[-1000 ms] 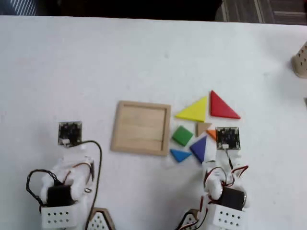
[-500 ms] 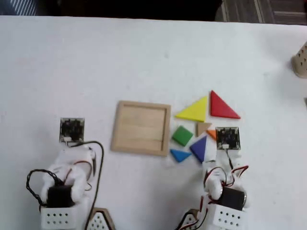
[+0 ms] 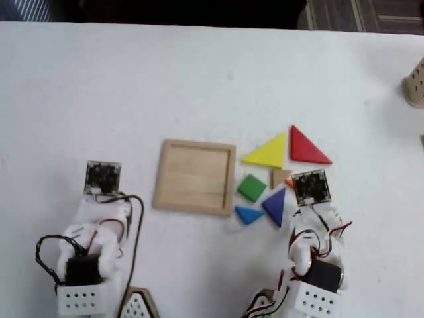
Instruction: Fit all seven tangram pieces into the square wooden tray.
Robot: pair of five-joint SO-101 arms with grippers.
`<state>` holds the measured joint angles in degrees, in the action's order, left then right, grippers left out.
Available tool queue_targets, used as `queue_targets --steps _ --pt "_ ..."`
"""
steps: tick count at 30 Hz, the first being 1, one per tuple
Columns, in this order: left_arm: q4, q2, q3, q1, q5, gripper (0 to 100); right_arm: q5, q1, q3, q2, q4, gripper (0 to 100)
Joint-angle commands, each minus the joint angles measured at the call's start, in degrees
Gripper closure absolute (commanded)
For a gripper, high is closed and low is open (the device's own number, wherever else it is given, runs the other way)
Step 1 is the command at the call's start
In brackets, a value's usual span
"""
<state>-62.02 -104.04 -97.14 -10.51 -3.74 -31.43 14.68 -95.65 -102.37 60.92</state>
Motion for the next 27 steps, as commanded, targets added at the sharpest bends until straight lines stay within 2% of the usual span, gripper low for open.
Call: queue_targets --steps 1,9,17,20,24,27 --pt "-1.9 -0.5 2.1 -2.0 -0.3 79 1.9 -3.9 4.3 -0.7 2.0 97.7" --pt "-2.0 -0.5 2.1 -2.2 0.8 79 3.1 -5.3 10.4 1.7 2.8 95.0" --pt "-1.7 -0.5 1.9 -2.2 0.9 79 3.6 -4.4 26.3 29.2 1.7 93.0" --pt "-0.1 -0.5 1.2 -2.2 0.9 83 7.8 -4.4 31.1 39.7 -0.2 92.6" --pt "2.7 -0.5 0.2 -2.1 0.5 99 14.9 -8.2 36.6 51.6 -3.5 92.5" --pt "2.6 -0.5 0.2 -2.1 -1.0 95 20.2 -12.3 38.9 59.0 -5.8 92.5"
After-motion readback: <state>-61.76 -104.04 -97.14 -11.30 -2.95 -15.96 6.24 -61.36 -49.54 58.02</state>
